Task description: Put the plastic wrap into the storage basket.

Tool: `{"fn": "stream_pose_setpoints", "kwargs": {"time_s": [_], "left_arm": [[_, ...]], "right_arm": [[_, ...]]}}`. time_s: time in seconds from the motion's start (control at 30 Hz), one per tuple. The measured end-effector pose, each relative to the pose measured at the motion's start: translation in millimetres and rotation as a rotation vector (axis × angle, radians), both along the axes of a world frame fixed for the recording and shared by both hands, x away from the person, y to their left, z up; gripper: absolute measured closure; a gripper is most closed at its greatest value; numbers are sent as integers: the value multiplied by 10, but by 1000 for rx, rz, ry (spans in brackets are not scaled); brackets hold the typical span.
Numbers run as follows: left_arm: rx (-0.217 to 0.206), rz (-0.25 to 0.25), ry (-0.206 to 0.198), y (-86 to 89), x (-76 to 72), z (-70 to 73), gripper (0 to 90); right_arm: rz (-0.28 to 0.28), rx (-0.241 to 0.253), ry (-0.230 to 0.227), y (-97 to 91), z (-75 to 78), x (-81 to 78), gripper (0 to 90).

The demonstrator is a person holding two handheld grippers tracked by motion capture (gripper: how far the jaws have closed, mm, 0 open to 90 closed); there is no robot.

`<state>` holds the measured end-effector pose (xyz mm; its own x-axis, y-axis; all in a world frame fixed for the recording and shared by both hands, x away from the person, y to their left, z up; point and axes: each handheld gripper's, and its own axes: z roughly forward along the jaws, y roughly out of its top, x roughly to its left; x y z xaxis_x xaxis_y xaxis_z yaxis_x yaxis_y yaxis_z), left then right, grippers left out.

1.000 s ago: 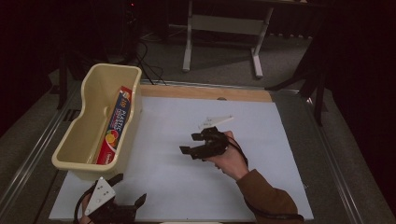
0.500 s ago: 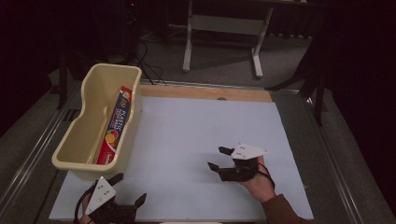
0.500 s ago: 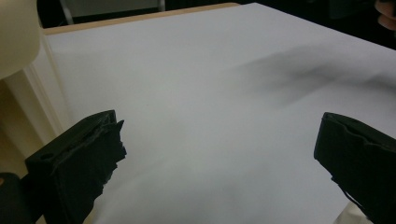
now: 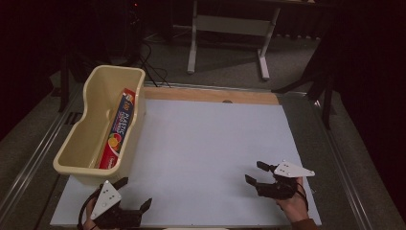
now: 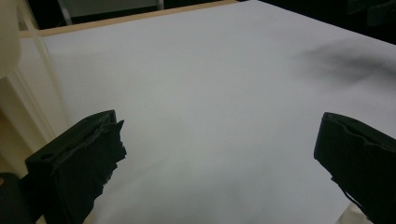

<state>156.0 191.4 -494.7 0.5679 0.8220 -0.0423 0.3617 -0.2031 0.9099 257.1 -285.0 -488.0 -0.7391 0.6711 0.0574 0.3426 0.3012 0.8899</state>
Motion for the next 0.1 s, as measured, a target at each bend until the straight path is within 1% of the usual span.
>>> {"fn": "stream_pose_setpoints", "kwargs": {"time_s": [0.1], "left_arm": [[5, -2, 3, -2, 4, -1, 8]], "right_arm": [[8, -5, -12, 12, -3, 5, 277]]}}
